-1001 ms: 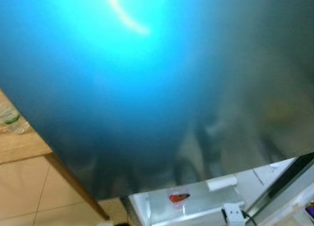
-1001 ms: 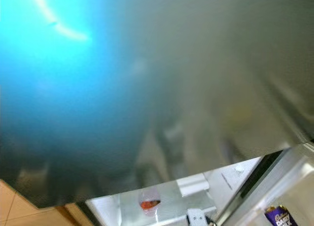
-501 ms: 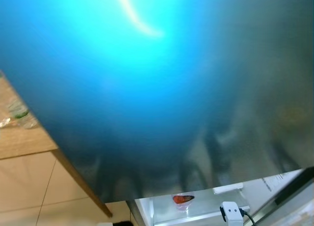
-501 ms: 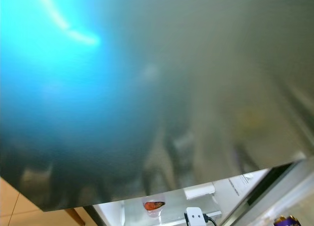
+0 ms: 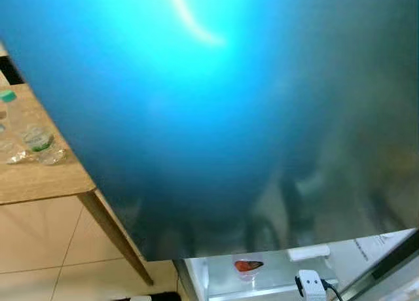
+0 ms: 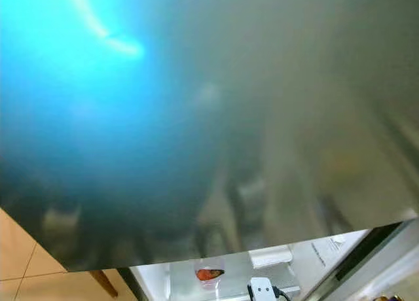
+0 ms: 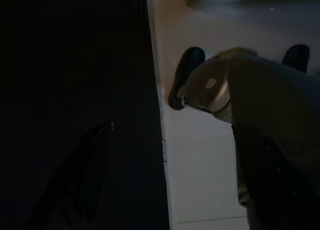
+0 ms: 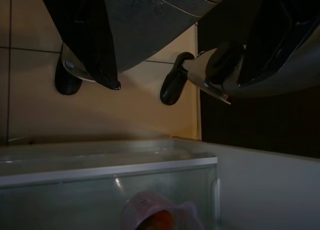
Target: Restocking fridge
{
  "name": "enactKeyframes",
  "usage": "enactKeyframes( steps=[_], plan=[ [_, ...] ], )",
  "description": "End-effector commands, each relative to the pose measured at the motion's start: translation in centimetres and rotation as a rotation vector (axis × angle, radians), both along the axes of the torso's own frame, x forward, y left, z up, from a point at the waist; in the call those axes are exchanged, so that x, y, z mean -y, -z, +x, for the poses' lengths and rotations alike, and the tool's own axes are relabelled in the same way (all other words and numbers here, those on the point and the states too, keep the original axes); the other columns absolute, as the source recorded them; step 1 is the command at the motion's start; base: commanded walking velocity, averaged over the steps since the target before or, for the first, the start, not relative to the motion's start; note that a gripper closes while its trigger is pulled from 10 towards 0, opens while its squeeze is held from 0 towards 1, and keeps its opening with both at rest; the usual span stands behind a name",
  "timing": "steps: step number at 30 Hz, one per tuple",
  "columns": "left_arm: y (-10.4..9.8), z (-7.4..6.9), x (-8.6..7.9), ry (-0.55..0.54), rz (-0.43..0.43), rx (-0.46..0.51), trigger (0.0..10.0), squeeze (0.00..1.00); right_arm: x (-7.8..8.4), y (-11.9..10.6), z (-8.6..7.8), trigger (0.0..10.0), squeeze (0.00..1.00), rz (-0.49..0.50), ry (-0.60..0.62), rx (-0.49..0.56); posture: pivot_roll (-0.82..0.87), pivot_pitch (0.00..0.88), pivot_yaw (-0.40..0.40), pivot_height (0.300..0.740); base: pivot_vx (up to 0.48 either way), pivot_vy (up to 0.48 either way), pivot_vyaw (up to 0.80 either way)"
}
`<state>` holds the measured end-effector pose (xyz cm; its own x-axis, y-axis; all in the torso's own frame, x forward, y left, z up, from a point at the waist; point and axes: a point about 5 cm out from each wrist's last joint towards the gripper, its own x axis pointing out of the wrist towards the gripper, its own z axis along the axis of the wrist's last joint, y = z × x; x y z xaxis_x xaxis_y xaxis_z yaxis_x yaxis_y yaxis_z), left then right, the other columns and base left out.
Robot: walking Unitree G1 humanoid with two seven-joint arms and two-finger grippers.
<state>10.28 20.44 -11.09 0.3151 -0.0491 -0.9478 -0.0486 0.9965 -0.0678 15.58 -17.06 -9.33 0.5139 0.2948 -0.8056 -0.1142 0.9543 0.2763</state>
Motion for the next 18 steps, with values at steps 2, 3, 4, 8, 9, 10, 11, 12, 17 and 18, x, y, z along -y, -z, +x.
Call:
enactKeyframes(
  steps=[2, 3, 4, 8, 9, 10, 11, 12, 17, 18],
  plan=[
    [0.05, -0.24, -0.09, -0.002, 0.003, -0.01, 10.0, 0.0, 0.41, 0.1, -0.26, 10.0, 0.0, -0.018, 0.018, -0.01, -0.01, 0.004, 0.016, 0.74, 0.0, 0.0, 0.0],
    [0.06, -0.26, -0.05, -0.001, 0.002, -0.011, 10.0, 0.0, 0.39, 0.08, -0.26, 10.0, 0.0, -0.009, 0.012, -0.006, -0.01, 0.004, 0.016, 0.74, 0.0, 0.0, 0.0],
    [0.07, -0.28, -0.03, -0.001, 0.001, -0.011, 10.0, 0.0, 0.37, 0.05, -0.26, 10.0, 0.0, -0.002, 0.006, -0.003, -0.01, 0.004, 0.016, 0.74, 0.0, 0.0, 0.0],
    [0.09, -0.33, 0.02, -0.004, -0.001, -0.012, 10.0, 0.0, 0.29, 0.05, -0.26, 10.0, 0.0, -0.008, -0.023, -0.003, -0.01, 0.005, 0.016, 0.74, 0.0, 0.0, 0.78],
    [0.09, -0.33, 0.03, -0.005, -0.001, -0.012, 10.0, 0.0, 0.3, 0.04, -0.26, 10.0, 0.0, -0.008, -0.023, -0.003, -0.01, 0.003, 0.015, 0.74, 0.0, 0.0, 0.79],
    [0.09, -0.33, 0.0, -0.006, 0.0, -0.012, 10.0, 0.0, 0.3, 0.04, -0.25, 10.0, 0.0, -0.007, -0.021, -0.002, -0.01, 0.004, 0.015, 0.74, 0.0, 0.0, 0.78],
    [0.09, -0.33, 0.0, -0.006, 0.0, -0.012, 10.0, 0.0, 0.3, 0.04, -0.25, 10.0, 0.0, -0.007, -0.021, -0.002, -0.01, 0.004, 0.015, 0.74, 0.0, 0.0, 0.78],
    [0.08, -0.33, -0.04, -0.007, 0.001, -0.012, 10.0, 0.0, 0.3, 0.04, -0.24, 10.0, 0.0, -0.004, -0.012, -0.002, -0.01, 0.004, 0.015, 0.74, 0.0, 0.0, 0.79],
    [0.08, -0.38, -0.16, -0.007, 0.006, -0.016, 10.0, 0.0, 0.45, 0.08, -0.27, 10.0, 0.0, -0.008, 0.018, -0.007, -0.01, 0.004, 0.015, 0.74, 0.0, 0.0, 0.42],
    [0.09, -0.43, -0.18, -0.006, 0.009, -0.02, 10.0, 0.0, 0.52, 0.07, -0.28, 10.0, 0.0, -0.007, 0.023, -0.006, -0.01, 0.004, 0.015, 0.74, 0.0, 0.0, 0.0]
  ],
)
